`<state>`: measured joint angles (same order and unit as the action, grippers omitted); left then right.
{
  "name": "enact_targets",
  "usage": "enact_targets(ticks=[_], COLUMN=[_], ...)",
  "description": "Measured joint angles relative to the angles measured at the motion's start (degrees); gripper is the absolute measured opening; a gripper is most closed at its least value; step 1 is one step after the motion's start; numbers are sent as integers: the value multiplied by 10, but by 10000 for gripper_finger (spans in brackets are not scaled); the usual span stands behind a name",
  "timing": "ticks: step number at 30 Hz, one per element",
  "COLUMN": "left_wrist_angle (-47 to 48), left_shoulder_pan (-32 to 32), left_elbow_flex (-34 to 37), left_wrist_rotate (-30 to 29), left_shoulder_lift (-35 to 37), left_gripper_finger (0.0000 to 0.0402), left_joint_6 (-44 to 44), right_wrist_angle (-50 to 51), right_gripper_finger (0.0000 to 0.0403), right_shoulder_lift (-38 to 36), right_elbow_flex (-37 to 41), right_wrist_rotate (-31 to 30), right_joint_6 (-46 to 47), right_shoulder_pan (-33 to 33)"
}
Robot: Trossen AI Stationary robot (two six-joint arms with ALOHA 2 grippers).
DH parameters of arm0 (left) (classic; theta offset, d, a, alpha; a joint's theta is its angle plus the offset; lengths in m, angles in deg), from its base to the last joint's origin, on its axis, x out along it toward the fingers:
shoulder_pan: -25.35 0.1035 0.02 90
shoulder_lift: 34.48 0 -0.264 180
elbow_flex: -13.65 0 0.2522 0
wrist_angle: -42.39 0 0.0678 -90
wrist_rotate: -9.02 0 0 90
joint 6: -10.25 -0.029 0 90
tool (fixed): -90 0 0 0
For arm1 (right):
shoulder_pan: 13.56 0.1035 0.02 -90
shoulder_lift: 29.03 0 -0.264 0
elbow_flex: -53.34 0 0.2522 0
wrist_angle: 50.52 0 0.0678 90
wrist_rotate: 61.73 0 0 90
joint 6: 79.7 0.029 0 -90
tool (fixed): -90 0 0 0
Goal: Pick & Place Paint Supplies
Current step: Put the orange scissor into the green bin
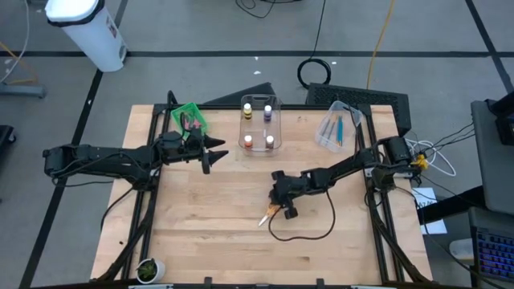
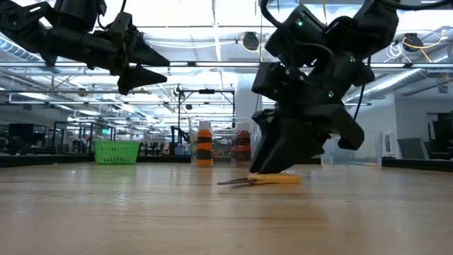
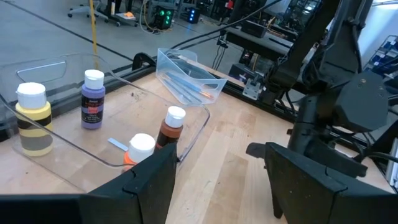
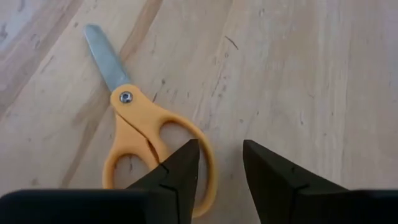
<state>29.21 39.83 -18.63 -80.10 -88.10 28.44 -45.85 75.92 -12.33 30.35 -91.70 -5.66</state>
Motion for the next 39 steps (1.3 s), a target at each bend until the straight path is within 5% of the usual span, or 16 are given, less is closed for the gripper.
enact_targets(ticks=[5,12,24,33,39], left_wrist_angle=[-1,-1,-2,-10,-137], left_shoulder_pan=[0,0,0,-28,-91], left_elbow_flex=[0,0,0,0,0], left_wrist_rotate=[0,0,-10,-7,-5], left_shoulder_lift=[0,0,0,-14,-69], left_gripper_finger=[251,251,251,251,251], left_joint_6=[0,0,0,93,72], right_wrist_angle=[9,28,-23,-45,-72], right_gripper_finger=[97,9,2,1,1], right_shoulder_lift=[-1,-1,-46,-154,-189], right_elbow_flex=[17,42,56,56,55], right_wrist_rotate=[-17,12,-6,-174,-322], right_joint_6=[40,44,57,-26,-107], right_shoulder_pan=[-3,-4,19,61,72])
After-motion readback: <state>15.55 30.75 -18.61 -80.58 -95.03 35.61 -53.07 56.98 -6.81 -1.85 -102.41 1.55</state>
